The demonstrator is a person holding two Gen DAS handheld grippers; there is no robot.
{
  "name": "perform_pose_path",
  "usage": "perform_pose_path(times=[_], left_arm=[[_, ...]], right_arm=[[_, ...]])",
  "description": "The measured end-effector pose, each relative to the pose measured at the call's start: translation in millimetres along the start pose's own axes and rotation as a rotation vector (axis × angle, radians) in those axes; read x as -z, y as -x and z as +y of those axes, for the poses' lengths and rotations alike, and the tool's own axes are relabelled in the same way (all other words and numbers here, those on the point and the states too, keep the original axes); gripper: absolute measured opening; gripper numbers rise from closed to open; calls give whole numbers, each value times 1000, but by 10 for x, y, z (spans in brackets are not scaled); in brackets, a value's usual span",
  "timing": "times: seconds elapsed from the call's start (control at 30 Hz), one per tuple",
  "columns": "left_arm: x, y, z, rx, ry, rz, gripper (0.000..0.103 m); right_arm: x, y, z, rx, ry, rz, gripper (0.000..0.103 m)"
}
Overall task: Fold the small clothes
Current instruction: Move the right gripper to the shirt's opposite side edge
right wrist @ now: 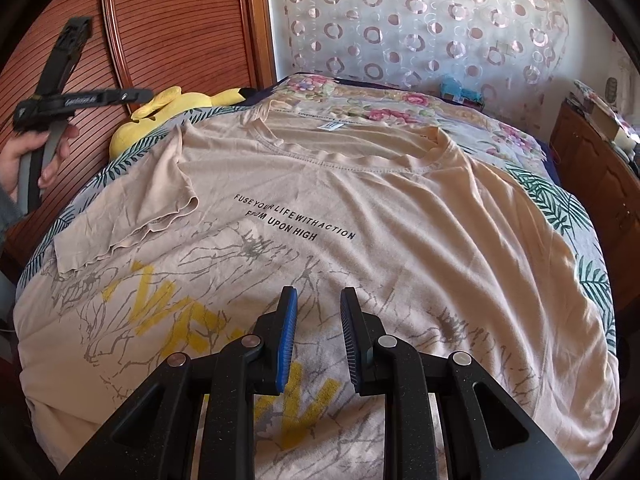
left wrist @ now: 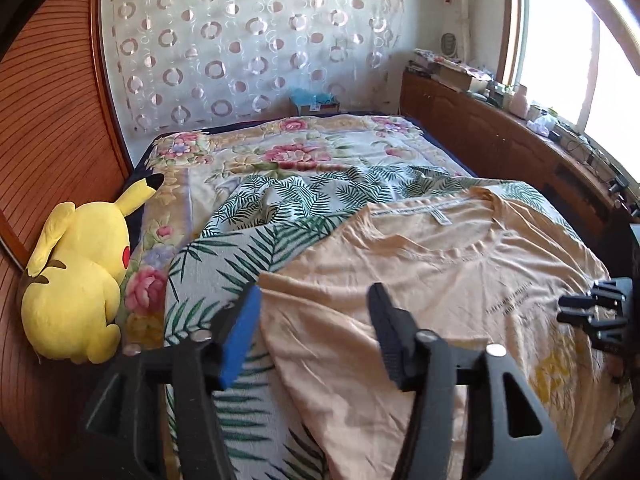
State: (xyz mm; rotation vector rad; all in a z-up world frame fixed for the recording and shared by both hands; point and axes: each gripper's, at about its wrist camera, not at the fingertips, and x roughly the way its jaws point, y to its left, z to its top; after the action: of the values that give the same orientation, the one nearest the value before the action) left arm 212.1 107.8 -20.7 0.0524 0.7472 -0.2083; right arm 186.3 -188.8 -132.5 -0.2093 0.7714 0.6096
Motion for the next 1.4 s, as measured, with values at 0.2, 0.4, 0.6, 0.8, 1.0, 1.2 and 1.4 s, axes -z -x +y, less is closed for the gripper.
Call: perform_pose_path(times=[0.2,0.4,0.6,0.8,1.0,1.2,1.4], left_arm=[[245,116,-299,60,-31,-11,80],[458,62,-611,88,-13,25,80],[622,40,-951,89,-69,35,80],[747,-20,-1210,117,-108,72,80],[836,-143,-1372,126,-130,118,80],[862,-179,-1401,117,-140,139,80],[861,-195,-1428,100,-157,150,81]], right_arm=[[80,263,-120,37,-14,-46,23],[251,563,-279,58,-62,-89,37],[460,768,-436,96,-106,-90,47],[669,1009,-704,171,-158,-90,47],[877,1119,-1018,253,-233,-57,47],[932,1213,-1147,291,-251,-36,47],[930,1169,-1210,310,-269,3,47]])
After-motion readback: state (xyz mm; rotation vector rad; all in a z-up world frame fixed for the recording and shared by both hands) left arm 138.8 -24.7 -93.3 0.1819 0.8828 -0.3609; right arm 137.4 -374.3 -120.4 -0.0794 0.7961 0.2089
